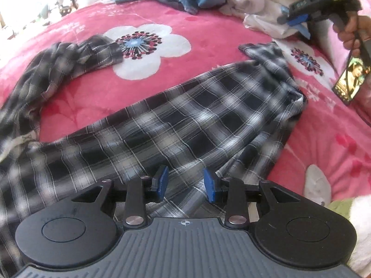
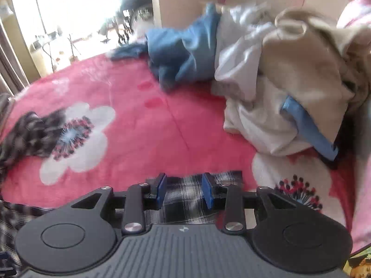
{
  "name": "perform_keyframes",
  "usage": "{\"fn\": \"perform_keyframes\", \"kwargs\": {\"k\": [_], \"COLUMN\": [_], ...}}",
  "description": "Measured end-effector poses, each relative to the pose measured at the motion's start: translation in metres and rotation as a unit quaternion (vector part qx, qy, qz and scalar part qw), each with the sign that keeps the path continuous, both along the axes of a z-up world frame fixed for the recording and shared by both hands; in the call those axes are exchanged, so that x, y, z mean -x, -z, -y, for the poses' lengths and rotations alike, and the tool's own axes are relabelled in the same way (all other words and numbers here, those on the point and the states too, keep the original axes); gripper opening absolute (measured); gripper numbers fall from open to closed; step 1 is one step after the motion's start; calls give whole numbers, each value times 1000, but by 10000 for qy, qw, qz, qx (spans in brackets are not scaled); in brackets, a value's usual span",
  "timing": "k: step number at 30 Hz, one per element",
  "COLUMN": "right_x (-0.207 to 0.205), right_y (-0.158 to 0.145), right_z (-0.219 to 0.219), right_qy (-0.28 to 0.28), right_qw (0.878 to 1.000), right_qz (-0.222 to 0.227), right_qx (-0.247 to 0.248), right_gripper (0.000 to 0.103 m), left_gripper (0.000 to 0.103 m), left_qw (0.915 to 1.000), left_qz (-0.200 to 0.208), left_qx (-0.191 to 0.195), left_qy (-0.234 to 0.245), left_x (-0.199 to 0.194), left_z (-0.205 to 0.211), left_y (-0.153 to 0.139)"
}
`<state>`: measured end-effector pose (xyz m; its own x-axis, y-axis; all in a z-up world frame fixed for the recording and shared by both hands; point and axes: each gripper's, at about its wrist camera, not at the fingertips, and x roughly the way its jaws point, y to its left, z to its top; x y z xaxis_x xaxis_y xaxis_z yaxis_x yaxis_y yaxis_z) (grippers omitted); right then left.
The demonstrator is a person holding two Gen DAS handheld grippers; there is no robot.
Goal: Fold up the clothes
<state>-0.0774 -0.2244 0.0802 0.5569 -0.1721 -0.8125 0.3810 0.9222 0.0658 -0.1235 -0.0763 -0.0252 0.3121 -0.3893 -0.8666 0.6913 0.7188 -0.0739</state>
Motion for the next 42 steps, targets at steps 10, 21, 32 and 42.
{"fn": "perform_keyframes", "kwargs": {"k": [10,21,32,42], "right_x": [-57,20,128,141], "right_y": [81,27,51,44], "right_z": [-39,33,72,71], "right_qy": [-727,454,1816,1885], "right_qw": [9948,9979,9831,9811], "right_qz": [-669,461,-58,-297], "right_qx": [230,-12,-245,332], "right_gripper": [49,7,7,16], "left_gripper": [33,33,33,33], "left_qw": [9991,9980,9965,9951], "left_qz": [-293,-604,-740,-900], "left_qx": [-69,-176,-246,-321], "left_qy": [-284,-7,286,273], "left_x": [1,8,18,17], "left_z": [-7,2,10,13], "left_y": [7,21,22,26]}}
